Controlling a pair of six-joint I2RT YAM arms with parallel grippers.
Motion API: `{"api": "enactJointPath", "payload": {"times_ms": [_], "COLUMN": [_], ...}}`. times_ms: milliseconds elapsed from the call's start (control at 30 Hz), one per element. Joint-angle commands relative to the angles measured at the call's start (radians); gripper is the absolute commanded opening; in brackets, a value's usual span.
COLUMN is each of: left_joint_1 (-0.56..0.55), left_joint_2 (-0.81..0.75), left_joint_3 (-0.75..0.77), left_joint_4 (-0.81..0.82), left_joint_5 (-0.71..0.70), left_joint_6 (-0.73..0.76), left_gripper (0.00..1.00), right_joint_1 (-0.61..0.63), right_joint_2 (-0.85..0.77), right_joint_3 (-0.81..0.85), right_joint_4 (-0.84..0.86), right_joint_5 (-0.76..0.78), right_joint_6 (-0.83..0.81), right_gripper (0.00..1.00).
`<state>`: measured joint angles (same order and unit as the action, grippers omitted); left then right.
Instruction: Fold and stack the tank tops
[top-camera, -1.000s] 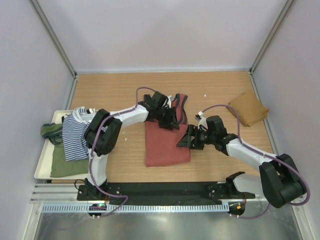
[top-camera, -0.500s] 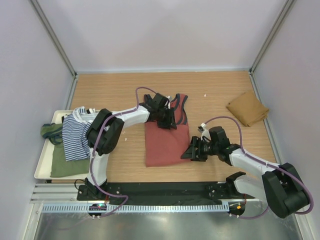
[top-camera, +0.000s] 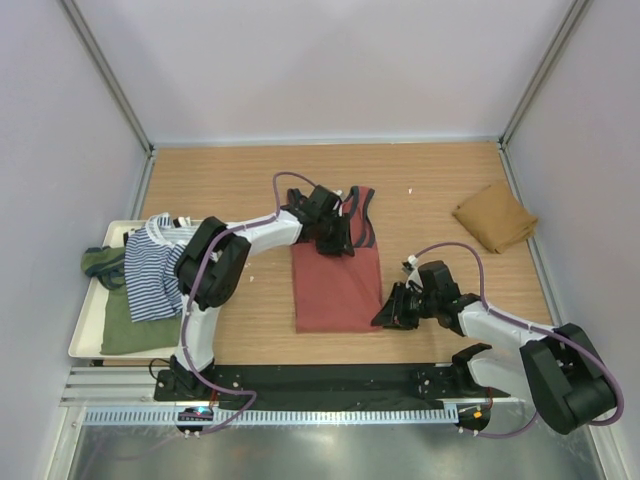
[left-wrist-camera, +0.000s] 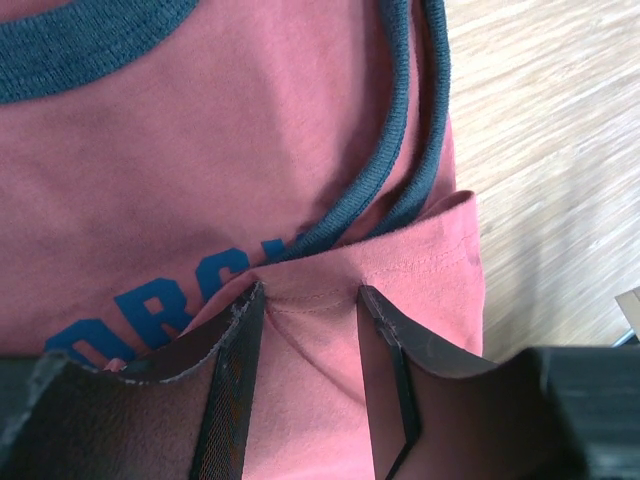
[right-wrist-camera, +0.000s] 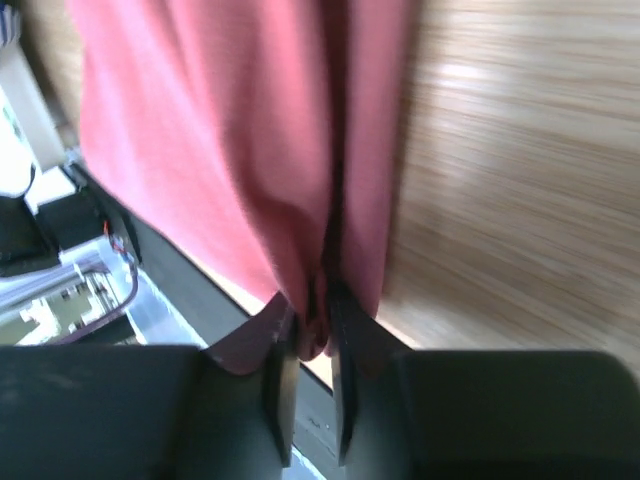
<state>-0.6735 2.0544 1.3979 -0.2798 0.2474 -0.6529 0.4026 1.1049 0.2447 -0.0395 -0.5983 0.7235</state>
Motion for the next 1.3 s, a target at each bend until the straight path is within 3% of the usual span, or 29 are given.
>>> {"api": "enactJointPath", "payload": {"times_ms": [0,33,133,200,300,433,500,567,767,900,1067,1200,1267], "left_joint_1": [0.005,0.006,0.005,0.005,0.005,0.005,0.005,0.005,-0.006,-0.026,-0.044,-0.058,-0.058], "left_joint_2": [0.036,0.036,0.036,0.027,-0.029,-0.117,-0.166,-0.204,-0.430,-0.536,-0.623,-0.622,-0.610], "left_joint_3": [0.030,0.038,0.052,0.072,0.084,0.107,0.125,0.112,-0.121,-0.327,-0.572,-0.649,-0.678], "left_joint_4": [0.005,0.005,-0.001,-0.024,-0.033,-0.070,-0.105,-0.117,-0.079,-0.003,0.123,0.139,0.137], "left_joint_5": [-0.082,-0.080,-0.082,-0.079,-0.069,-0.043,-0.045,-0.053,-0.083,-0.083,-0.037,-0.060,-0.071], "left_joint_6": [0.024,0.025,0.032,0.039,0.047,0.064,0.070,0.070,-0.003,-0.099,-0.211,-0.226,-0.229], "left_gripper": [0.44,0.44,0.45,0.45,0.51,0.61,0.63,0.64,0.64,0.60,0.56,0.53,0.50], "right_joint_1": [-0.002,-0.001,-0.002,-0.001,-0.002,-0.001,-0.002,-0.002,-0.002,-0.004,-0.007,-0.011,-0.010], "right_joint_2": [0.013,0.015,0.013,0.006,-0.033,-0.089,-0.091,-0.079,-0.016,0.129,0.308,0.424,0.463], "right_joint_3": [-0.007,-0.007,0.007,0.019,0.060,0.201,0.251,0.312,0.406,0.464,0.568,0.633,0.663], "right_joint_4": [-0.042,-0.045,-0.078,-0.098,-0.179,-0.330,-0.373,-0.425,-0.393,-0.298,-0.244,-0.209,-0.201], "right_joint_5": [0.074,0.092,0.112,0.126,0.156,0.248,0.281,0.331,0.436,0.402,0.416,0.434,0.440], "right_joint_6": [0.016,0.016,0.016,0.011,-0.007,-0.071,-0.093,-0.122,-0.139,-0.156,-0.176,-0.177,-0.179], "right_gripper": [0.25,0.34,0.43,0.56,0.58,0.54,0.57,0.69,0.56,0.57,0.65,0.56,0.44]}}
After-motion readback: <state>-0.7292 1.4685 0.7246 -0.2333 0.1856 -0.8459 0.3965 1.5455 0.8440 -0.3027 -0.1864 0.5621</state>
